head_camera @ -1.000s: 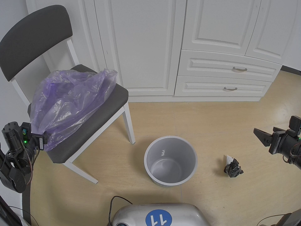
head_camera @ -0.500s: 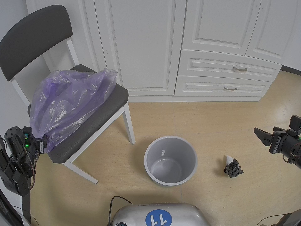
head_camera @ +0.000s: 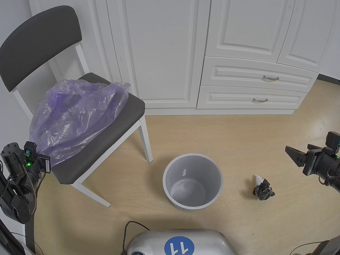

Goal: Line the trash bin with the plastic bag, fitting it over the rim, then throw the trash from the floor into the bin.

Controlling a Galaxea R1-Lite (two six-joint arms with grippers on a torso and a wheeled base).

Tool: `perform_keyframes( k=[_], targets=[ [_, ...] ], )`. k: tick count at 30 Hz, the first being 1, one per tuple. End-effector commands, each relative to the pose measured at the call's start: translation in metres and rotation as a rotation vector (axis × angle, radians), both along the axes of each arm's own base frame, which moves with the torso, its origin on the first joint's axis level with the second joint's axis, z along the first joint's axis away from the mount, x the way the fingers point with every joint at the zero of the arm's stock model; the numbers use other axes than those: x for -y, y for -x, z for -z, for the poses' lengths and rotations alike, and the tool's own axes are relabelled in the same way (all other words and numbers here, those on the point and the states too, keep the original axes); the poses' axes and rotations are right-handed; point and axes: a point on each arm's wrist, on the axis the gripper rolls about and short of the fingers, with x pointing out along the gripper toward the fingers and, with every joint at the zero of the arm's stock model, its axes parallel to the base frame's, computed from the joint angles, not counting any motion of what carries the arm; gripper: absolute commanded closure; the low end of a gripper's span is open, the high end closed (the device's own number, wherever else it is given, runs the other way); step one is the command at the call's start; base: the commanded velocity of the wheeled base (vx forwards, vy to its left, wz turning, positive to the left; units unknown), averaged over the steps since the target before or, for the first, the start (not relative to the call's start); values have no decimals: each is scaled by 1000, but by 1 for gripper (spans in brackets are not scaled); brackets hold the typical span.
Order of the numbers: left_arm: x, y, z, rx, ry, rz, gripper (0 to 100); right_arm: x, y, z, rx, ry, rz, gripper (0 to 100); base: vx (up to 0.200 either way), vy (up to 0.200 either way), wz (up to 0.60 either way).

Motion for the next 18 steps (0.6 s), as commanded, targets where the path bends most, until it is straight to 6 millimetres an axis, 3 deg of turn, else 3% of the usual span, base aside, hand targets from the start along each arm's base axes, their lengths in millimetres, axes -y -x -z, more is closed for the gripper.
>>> perform_keyframes(
  k=[1, 7, 10, 11, 17, 18],
  targets=[
    [6, 19, -19, 78, 5, 121, 100, -5, 4, 0, 7, 0, -38, 0, 0, 0, 0],
    [16, 32, -40, 185, 26, 295, 100, -5, 6, 0, 10, 0, -46, 0, 0, 0, 0],
    [32, 40, -55, 264, 79, 404, 100, -5, 8, 0, 16, -1, -48, 0, 0, 0, 0],
    [47, 44, -66, 312, 124, 485, 100, -4, 10, -1, 22, -1, -47, 0, 0, 0, 0],
    [70, 55, -97, 413, 292, 642, 100, -3, 13, -1, 24, 0, -50, 0, 0, 0, 0],
    [76, 63, -110, 444, 349, 710, 100, -4, 14, 1, 17, 5, -58, 0, 0, 0, 0]
  ],
)
